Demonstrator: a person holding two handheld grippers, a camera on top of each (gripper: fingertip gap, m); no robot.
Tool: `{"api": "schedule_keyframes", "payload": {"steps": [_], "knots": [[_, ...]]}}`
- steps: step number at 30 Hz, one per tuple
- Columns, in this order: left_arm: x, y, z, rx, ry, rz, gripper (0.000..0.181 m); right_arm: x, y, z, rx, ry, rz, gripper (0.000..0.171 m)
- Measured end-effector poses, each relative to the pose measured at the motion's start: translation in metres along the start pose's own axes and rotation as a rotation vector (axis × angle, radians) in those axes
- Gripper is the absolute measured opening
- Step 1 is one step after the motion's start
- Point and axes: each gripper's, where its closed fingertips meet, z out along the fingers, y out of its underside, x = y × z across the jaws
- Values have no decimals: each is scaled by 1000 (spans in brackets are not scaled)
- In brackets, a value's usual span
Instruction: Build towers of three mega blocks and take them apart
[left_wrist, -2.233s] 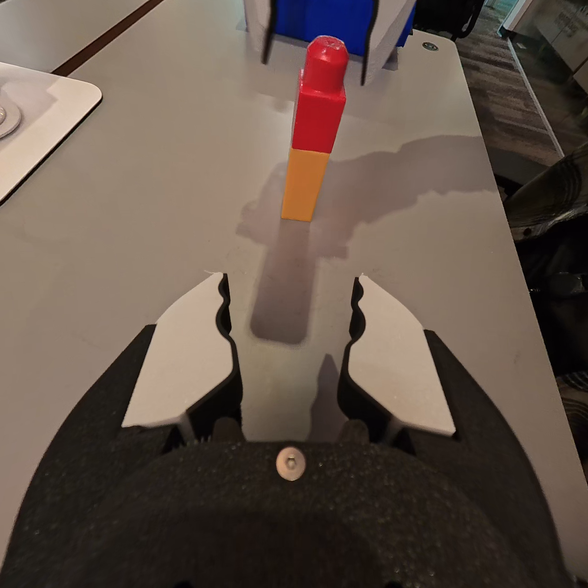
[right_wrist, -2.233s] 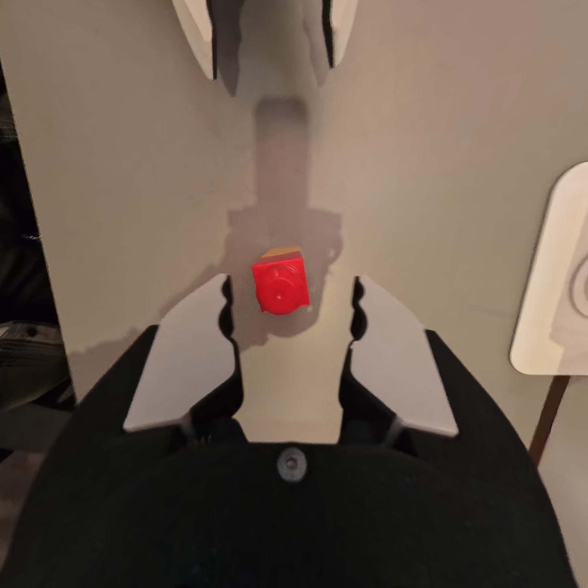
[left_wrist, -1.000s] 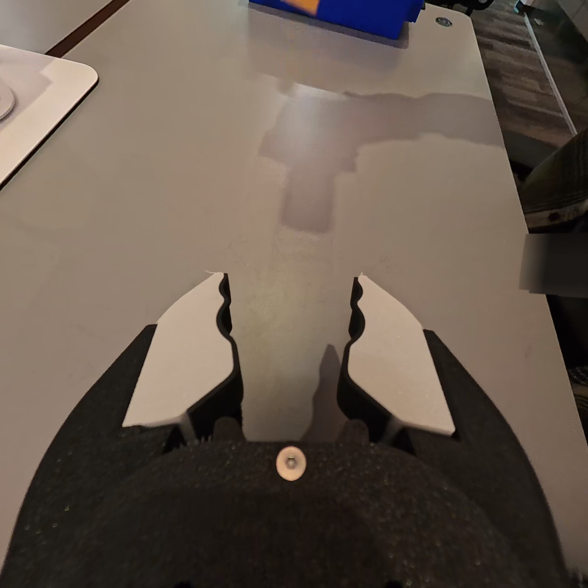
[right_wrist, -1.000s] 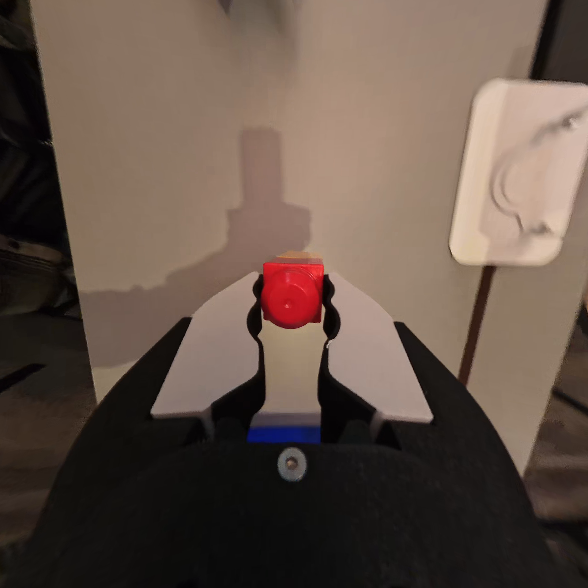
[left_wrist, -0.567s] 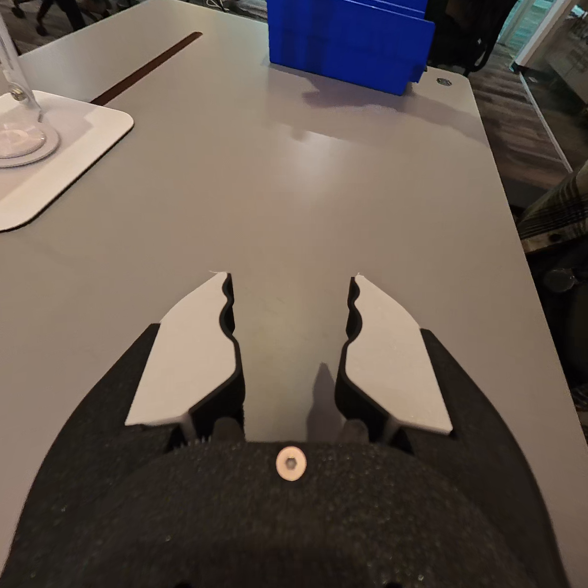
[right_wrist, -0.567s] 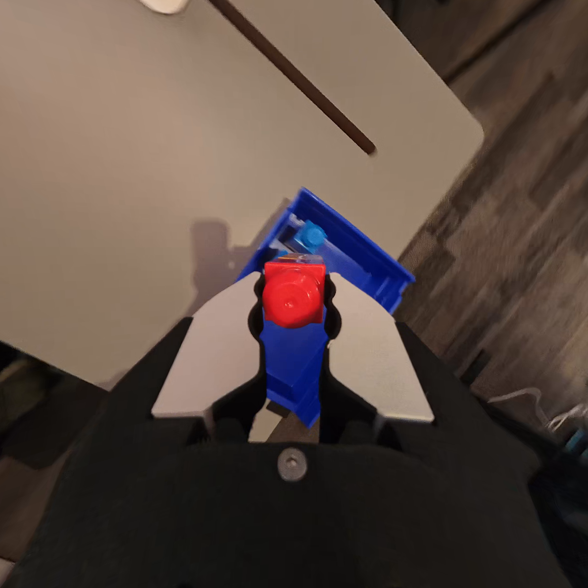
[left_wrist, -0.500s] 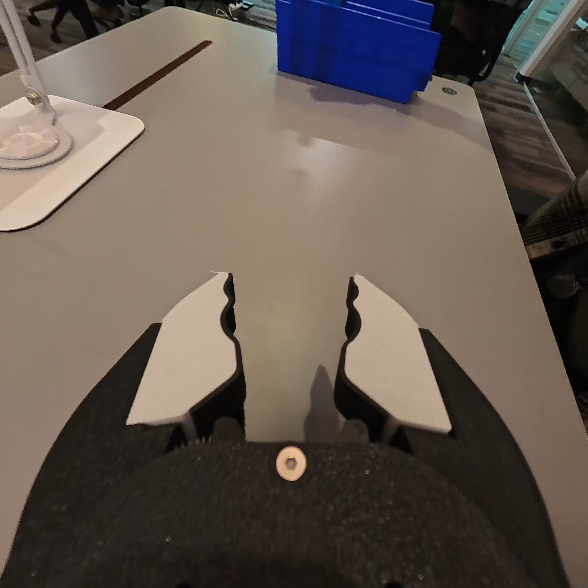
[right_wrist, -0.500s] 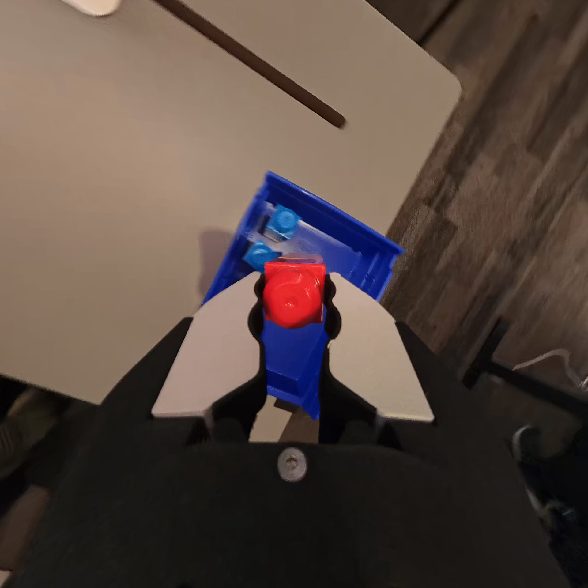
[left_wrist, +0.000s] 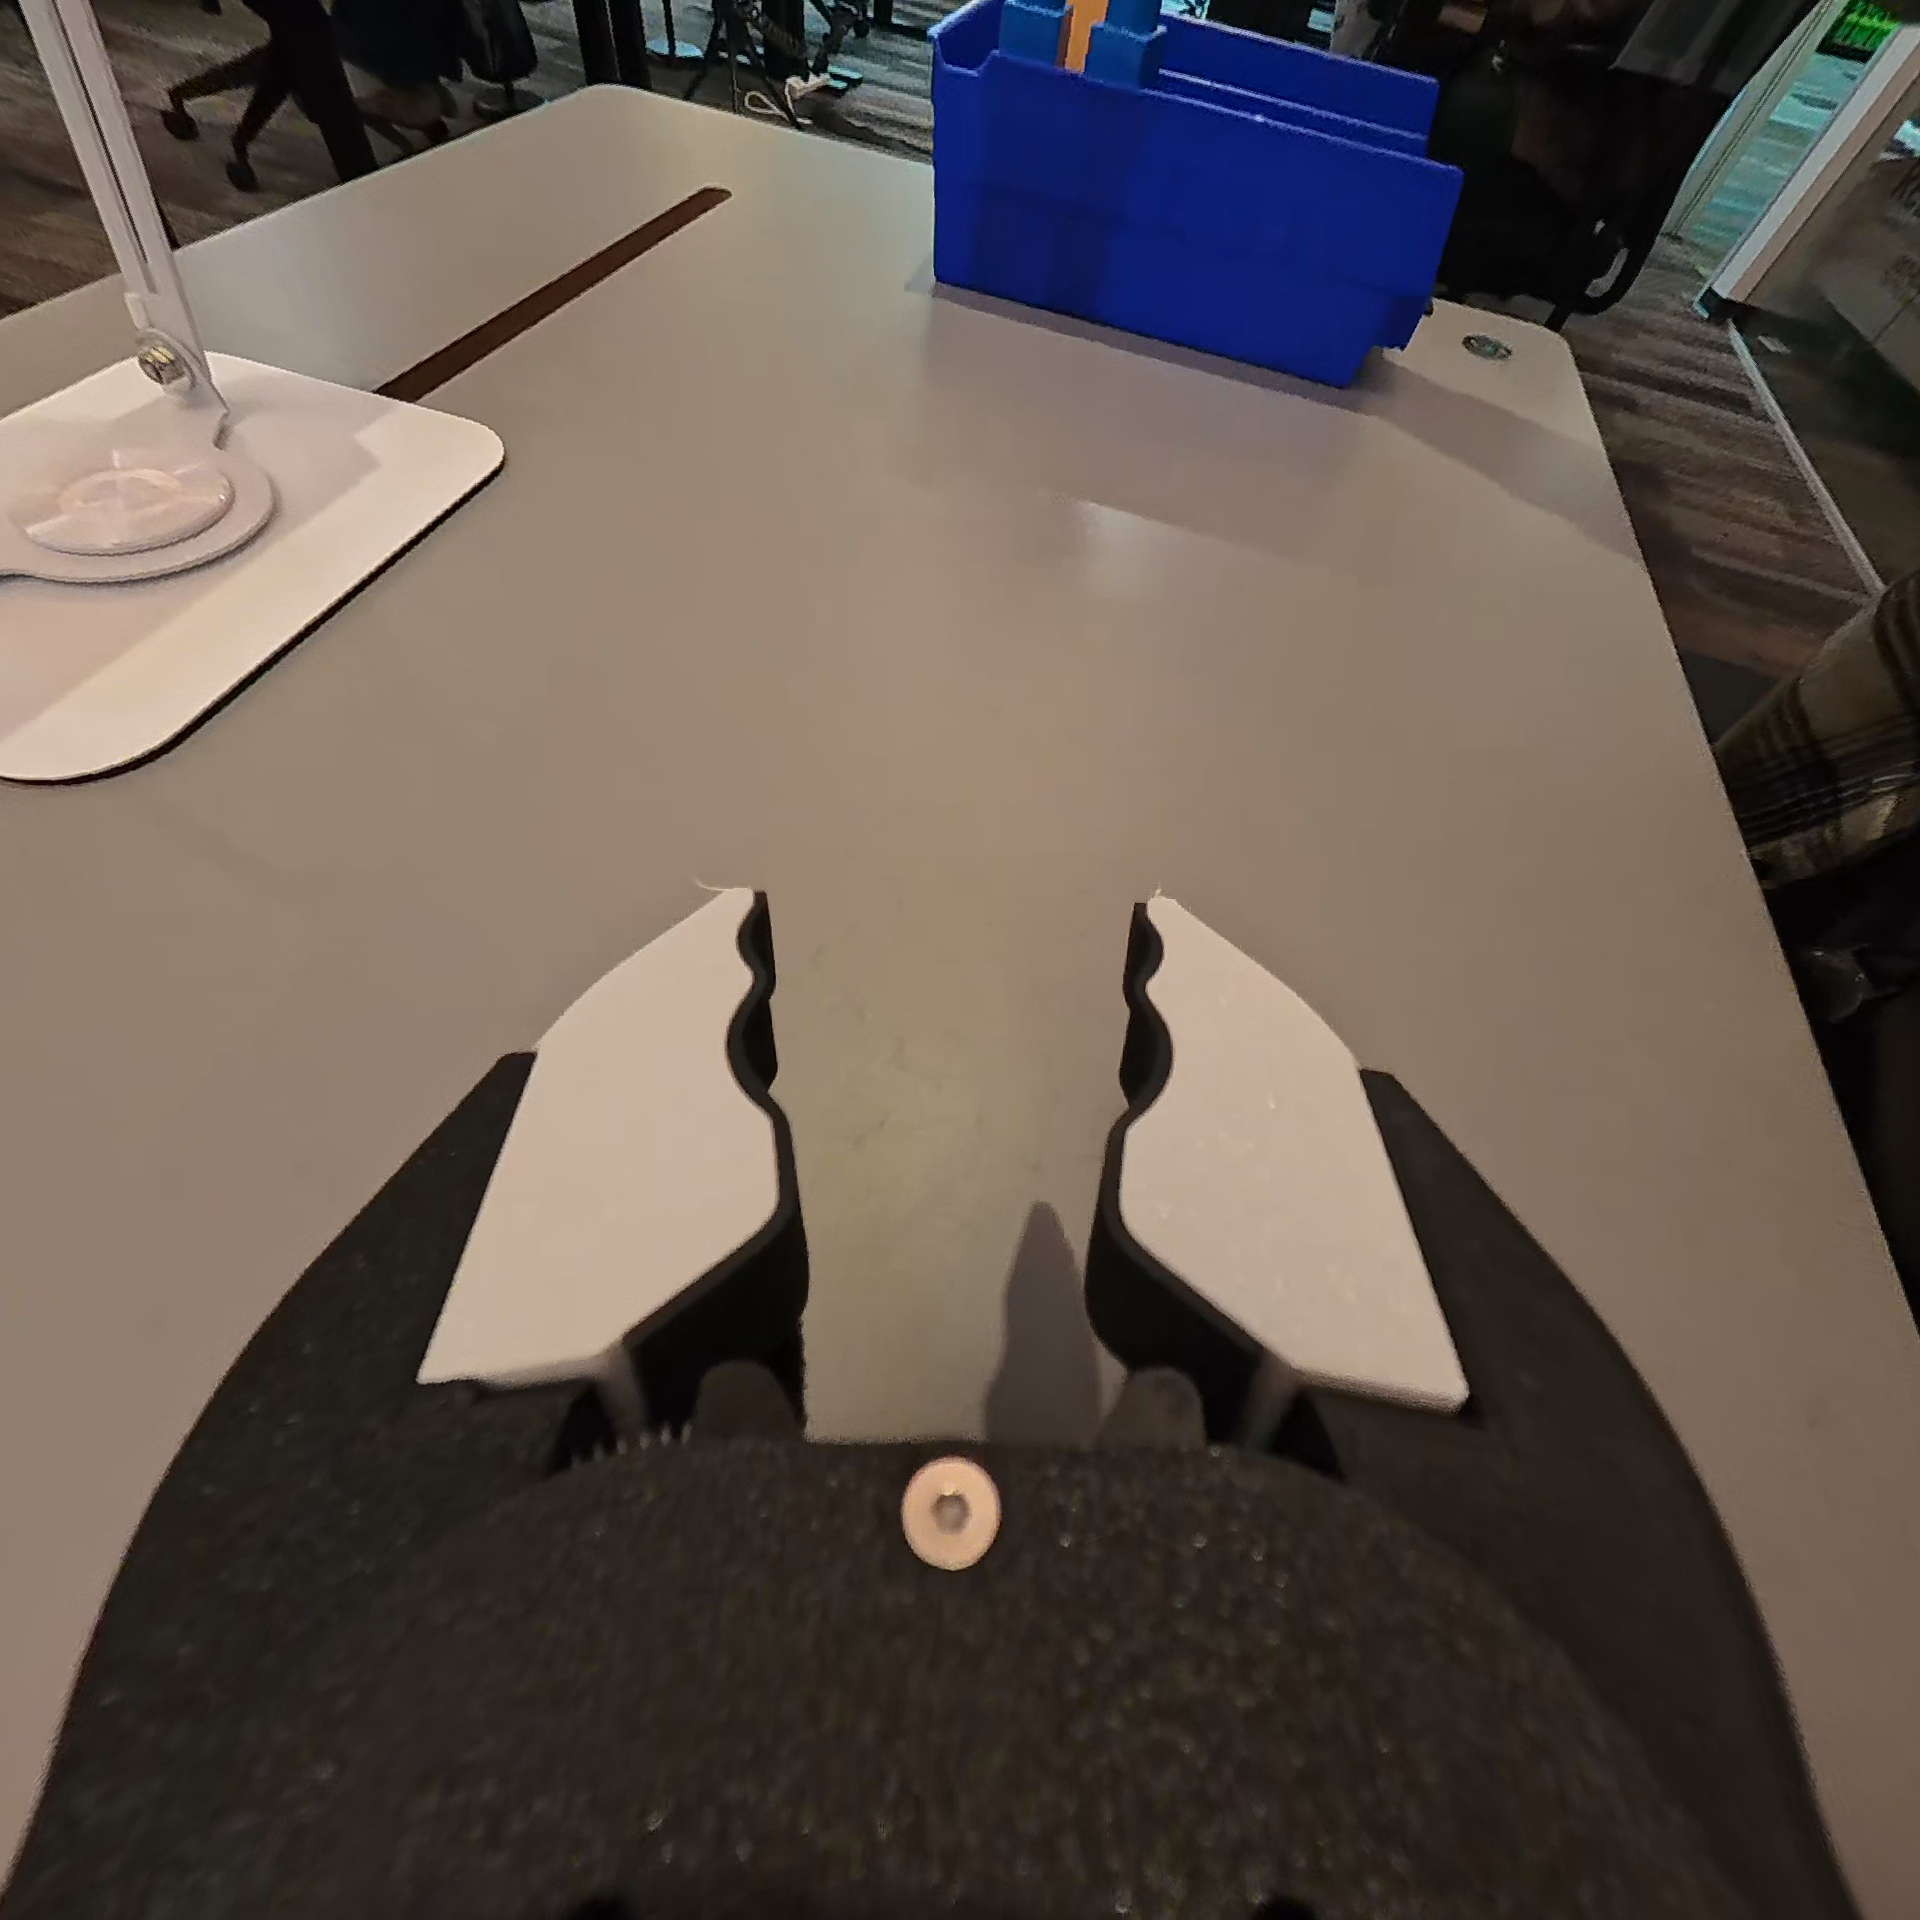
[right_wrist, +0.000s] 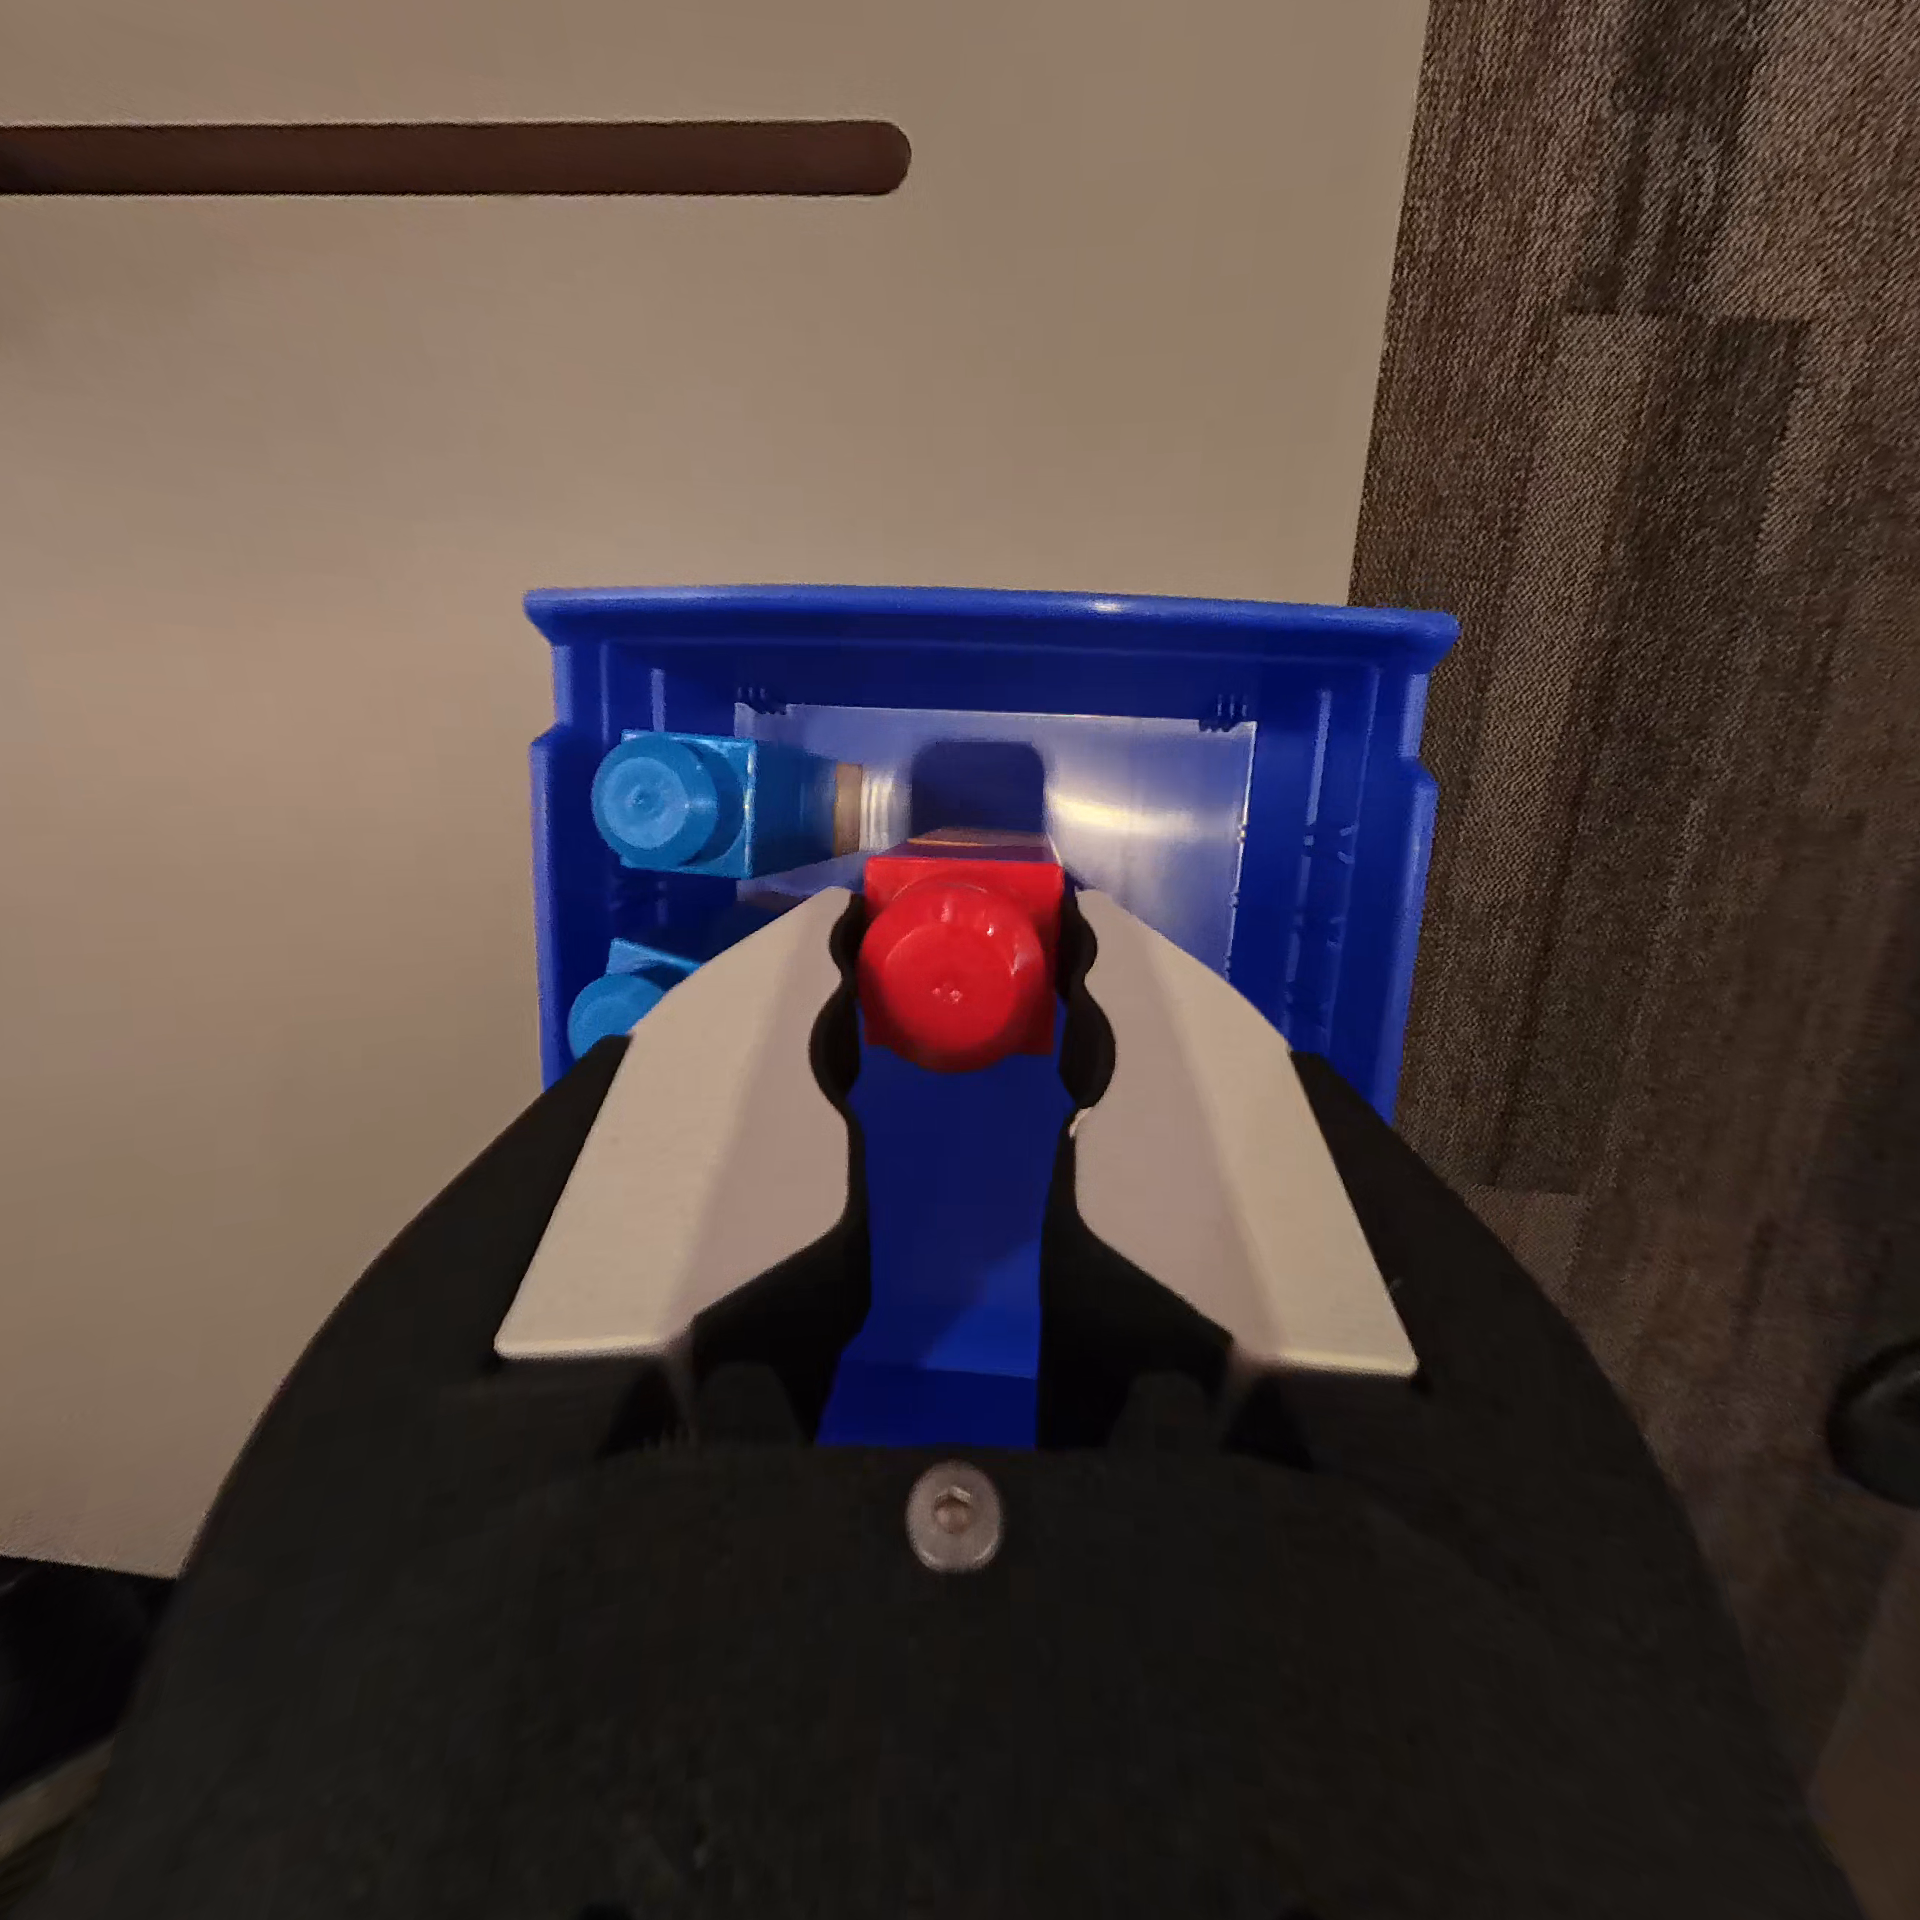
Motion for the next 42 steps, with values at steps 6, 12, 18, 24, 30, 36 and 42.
{"api": "schedule_keyframes", "payload": {"steps": [6, 12, 18, 24, 30, 36, 42], "knots": [[2, 5, 4, -28, 11, 4, 64, 4, 5, 23, -30, 17, 14, 35], [4, 7, 5, -43, 19, 7, 64, 9, 16, 46, -68, 48, 29, 35], [5, 8, 5, -44, 21, 7, 64, 11, 16, 50, -44, 67, 32, 35], [7, 8, 5, -47, 26, 11, 64, 10, 17, 49, -37, 78, 4, 40], [9, 4, 3, -36, 26, 20, 65, 9, 10, 35, -1, 92, -13, 66], [13, 1, 1, -26, 30, 33, 65, 9, 2, -2, 67, 128, -9, 83], [17, -1, 0, -22, 32, 43, 67, -16, -3, -56, 181, 105, -94, 95]]}}
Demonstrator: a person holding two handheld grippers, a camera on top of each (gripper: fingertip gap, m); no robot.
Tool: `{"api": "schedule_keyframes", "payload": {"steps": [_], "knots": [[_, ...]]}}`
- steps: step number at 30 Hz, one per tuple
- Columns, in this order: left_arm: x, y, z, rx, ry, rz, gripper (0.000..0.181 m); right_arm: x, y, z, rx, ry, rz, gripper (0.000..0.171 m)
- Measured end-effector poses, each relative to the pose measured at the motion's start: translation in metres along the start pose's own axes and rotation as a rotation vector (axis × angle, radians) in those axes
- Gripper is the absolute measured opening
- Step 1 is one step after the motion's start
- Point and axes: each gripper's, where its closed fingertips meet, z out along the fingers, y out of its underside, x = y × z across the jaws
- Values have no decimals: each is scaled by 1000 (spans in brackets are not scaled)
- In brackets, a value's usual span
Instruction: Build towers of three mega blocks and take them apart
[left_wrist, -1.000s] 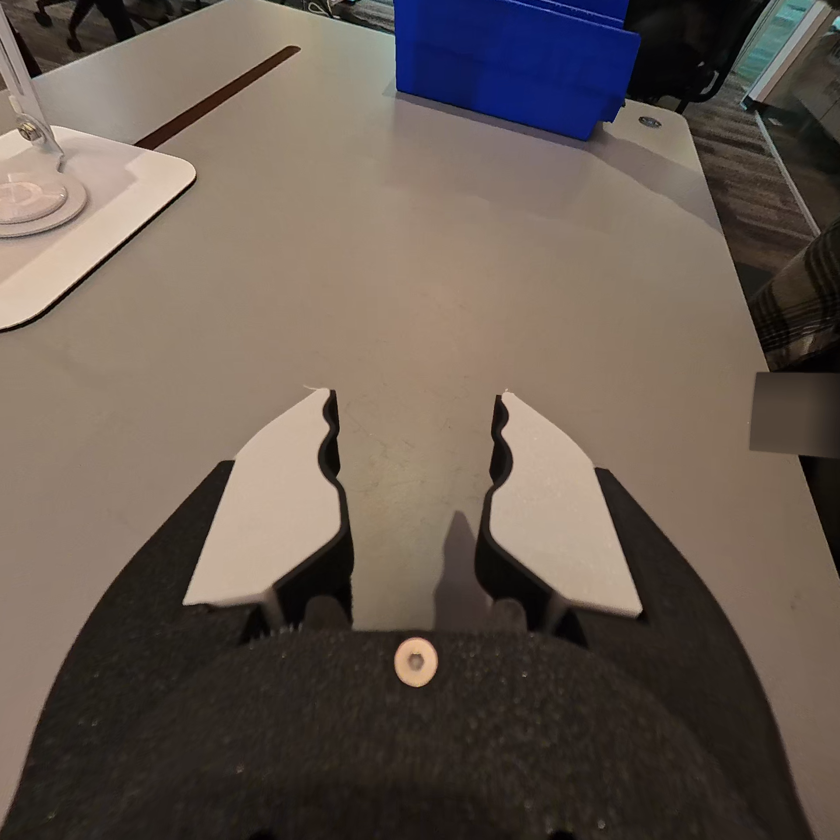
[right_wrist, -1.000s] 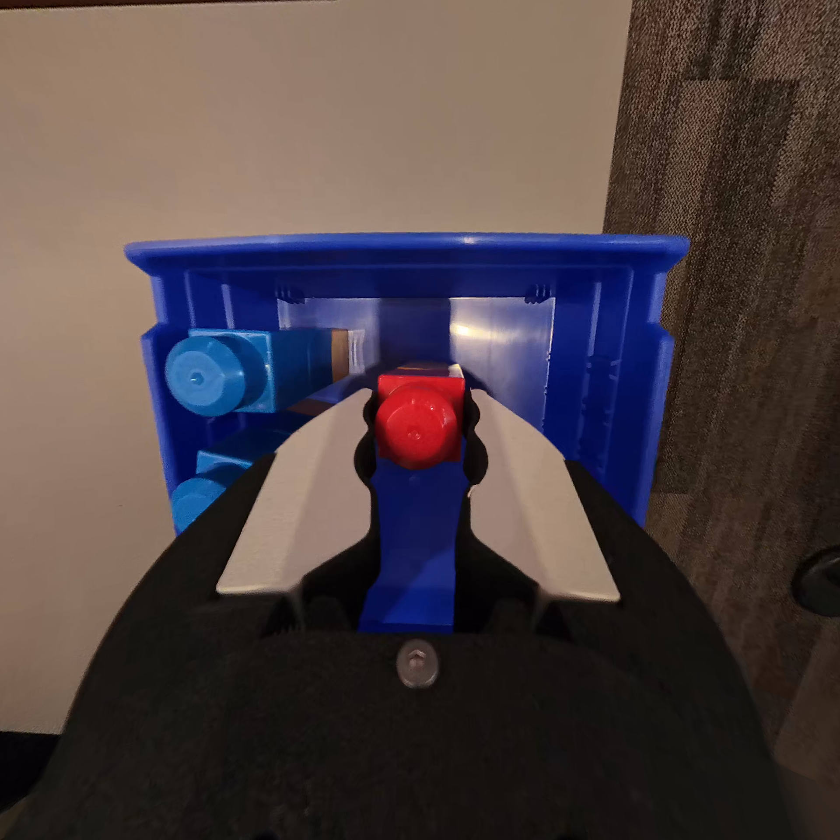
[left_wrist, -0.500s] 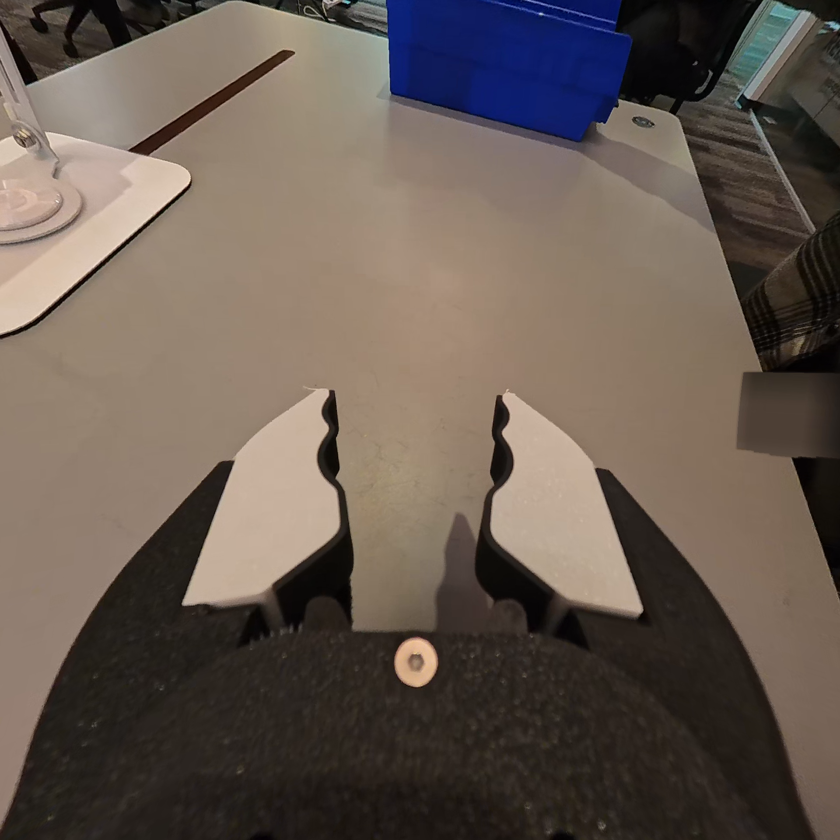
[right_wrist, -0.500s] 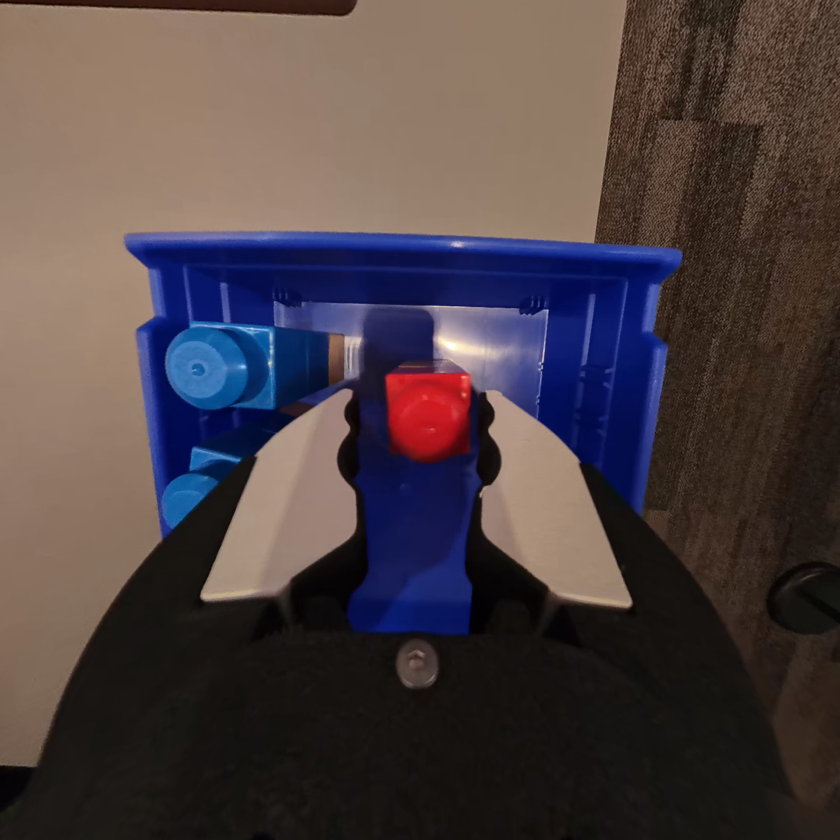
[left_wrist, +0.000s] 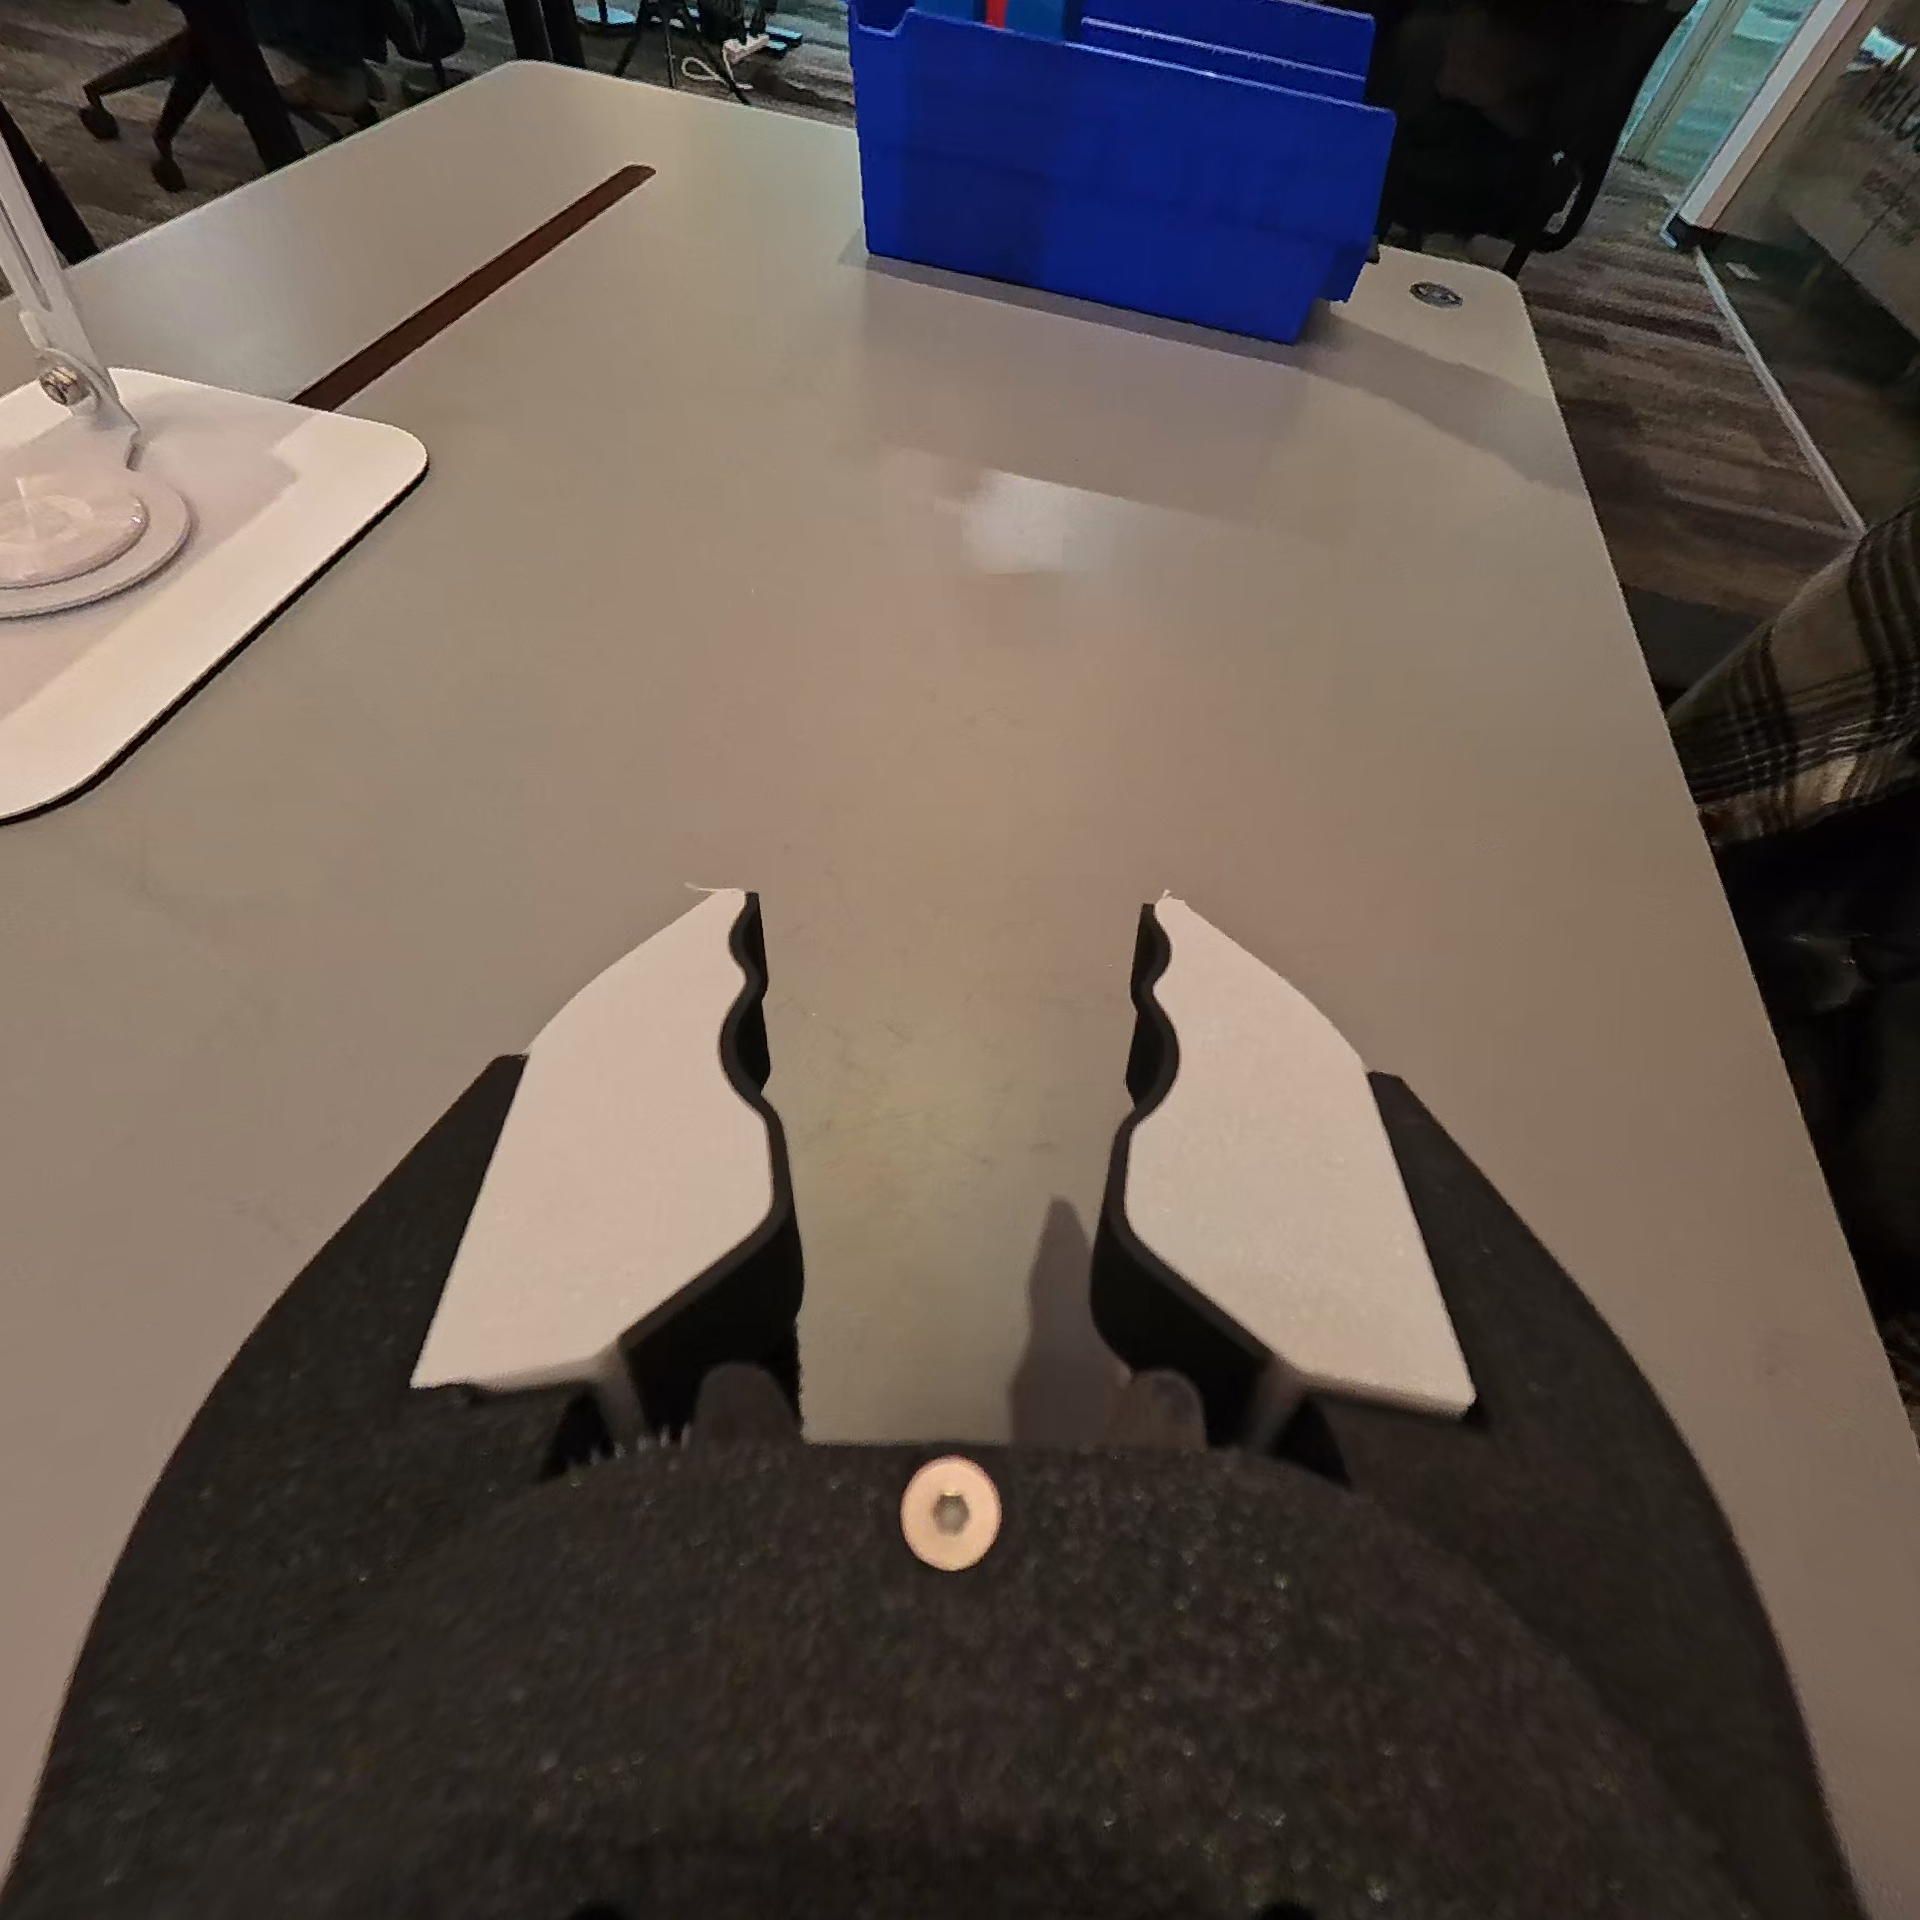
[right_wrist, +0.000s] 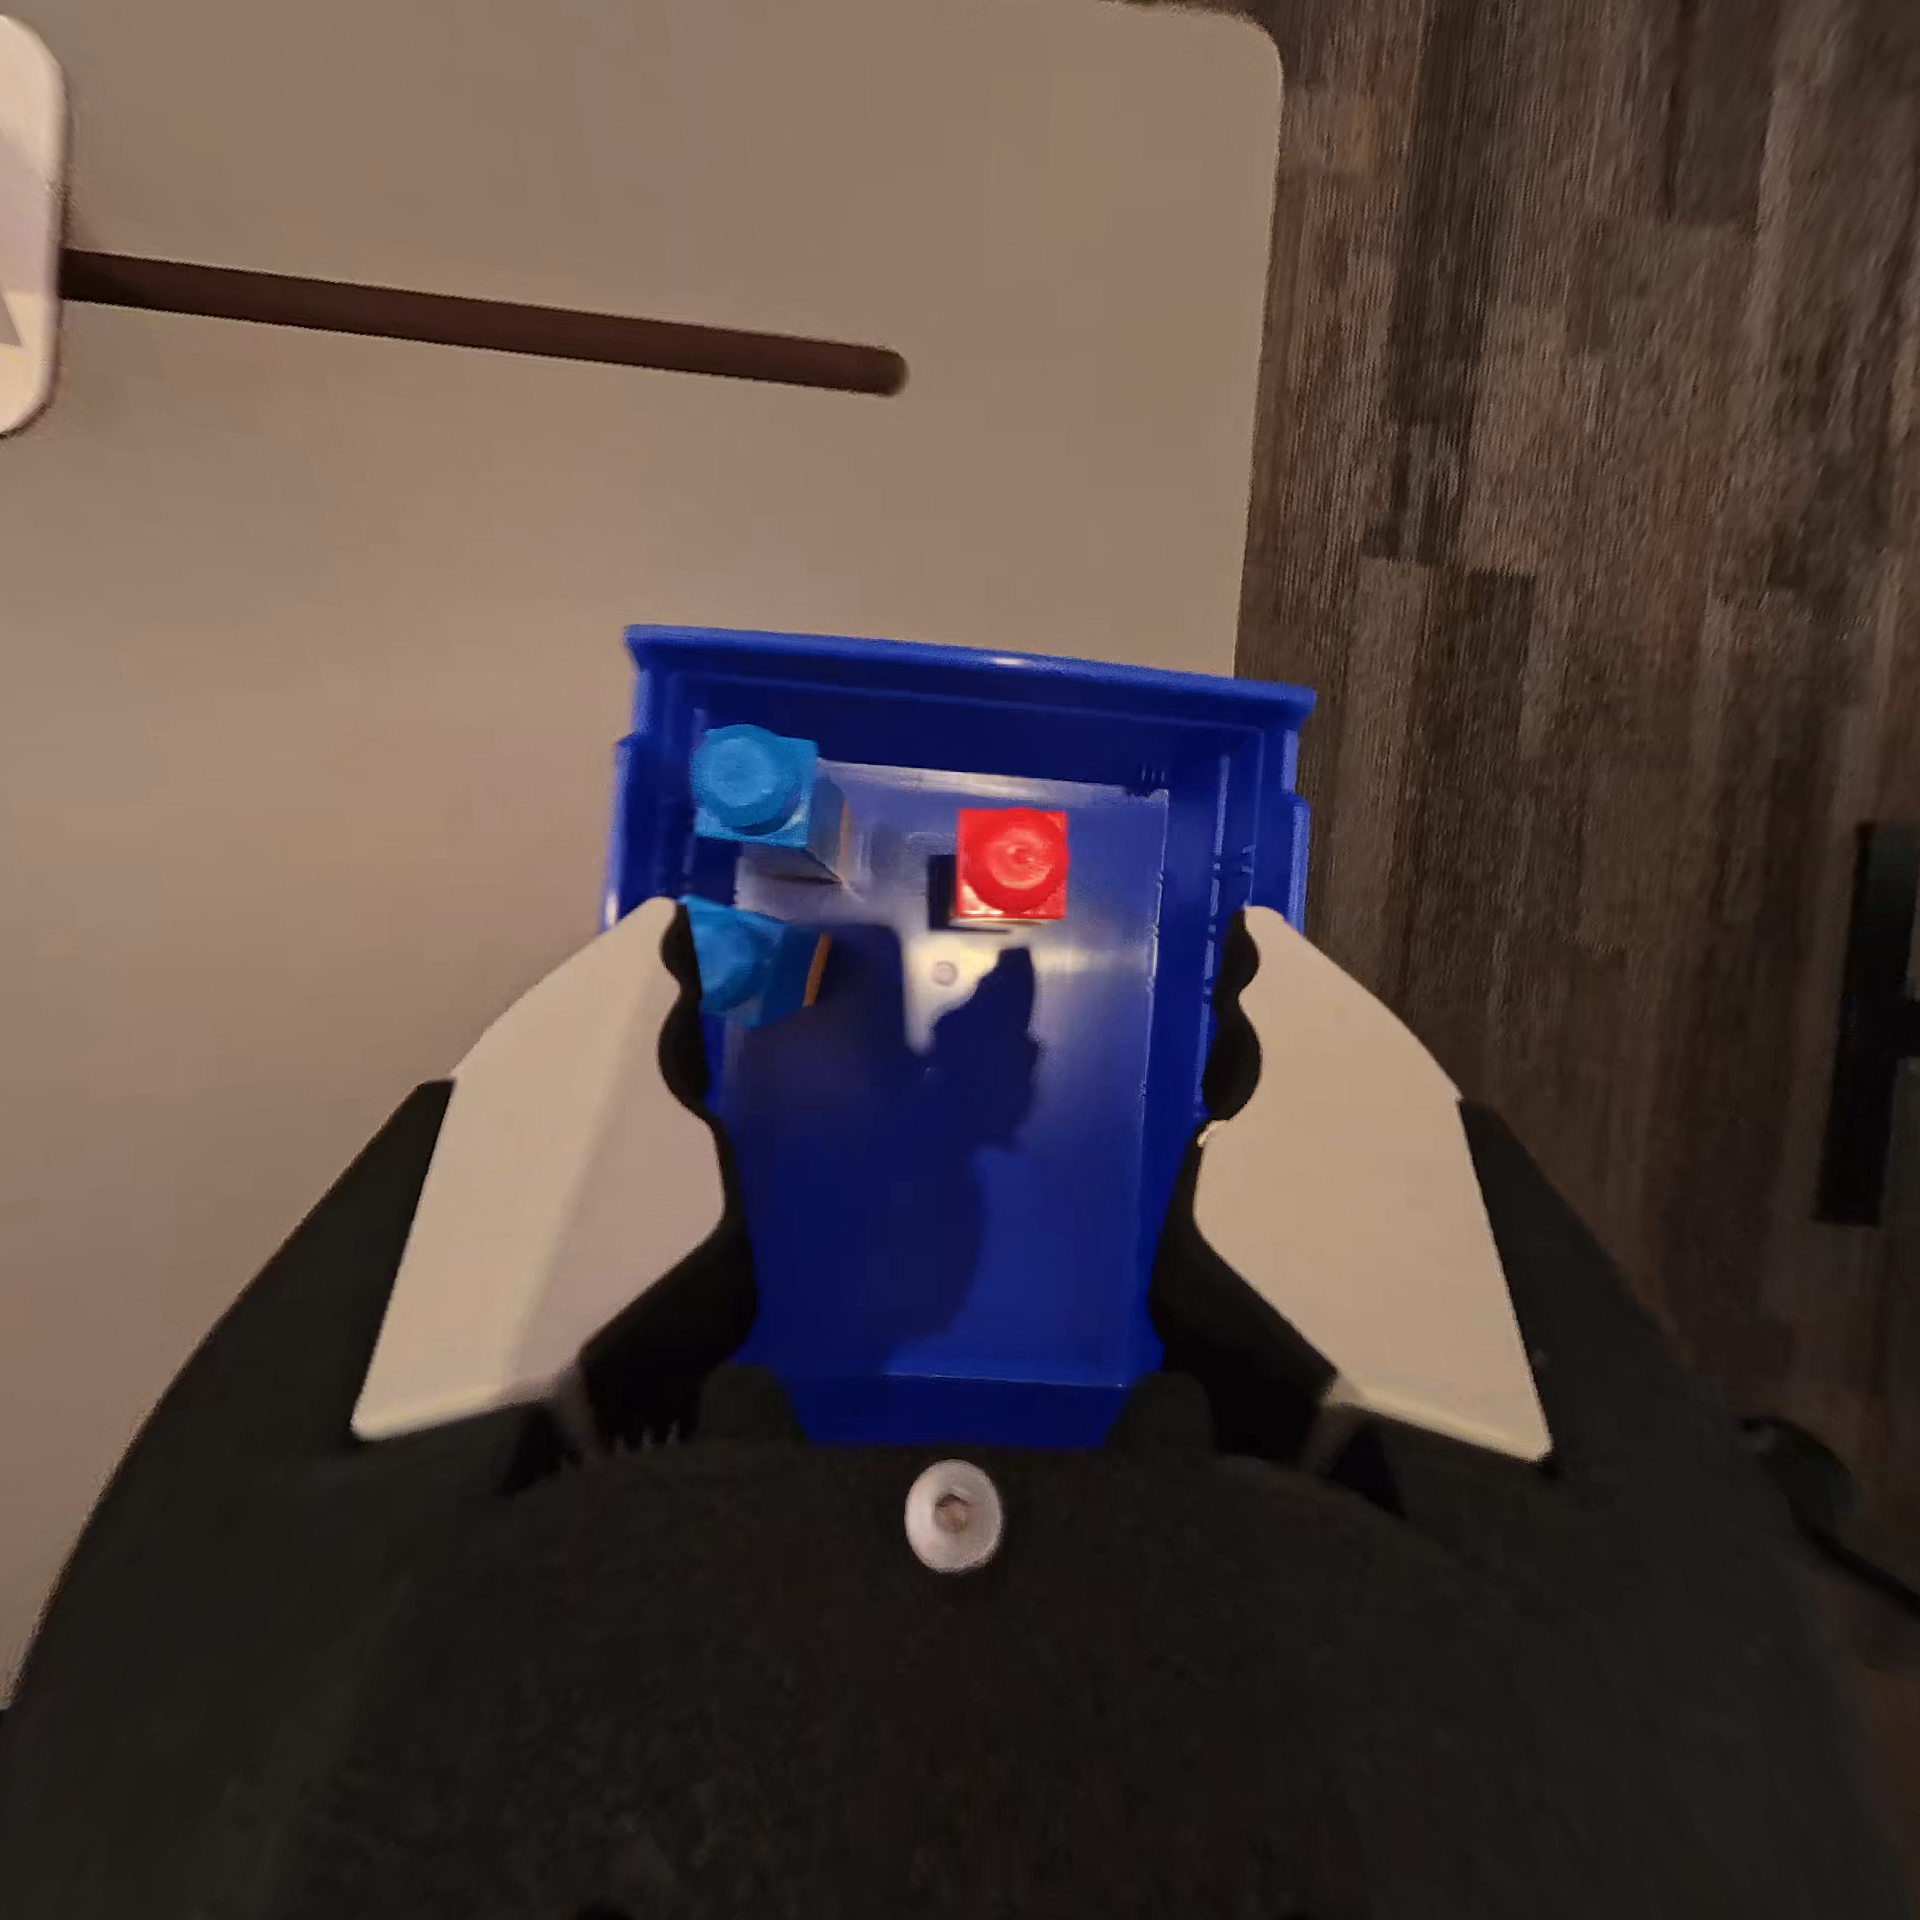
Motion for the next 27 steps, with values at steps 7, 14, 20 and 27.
{"api": "schedule_keyframes", "payload": {"steps": [7, 14, 20, 27], "knots": [[1, -4, -5, 18, -7, 8, 68, -91, 2, -54, 188, -193, -364, 120], [-4, -9, -7, 44, -44, 5, 69, -202, 57, -66, 276, -432, -605, 119], [-9, -38, -36, 111, -212, -33, 71, -268, 106, -46, 344, -552, -613, 114], [16, -63, -125, 139, -436, -74, 67, -308, 138, -23, 391, -623, -563, 109]]}}
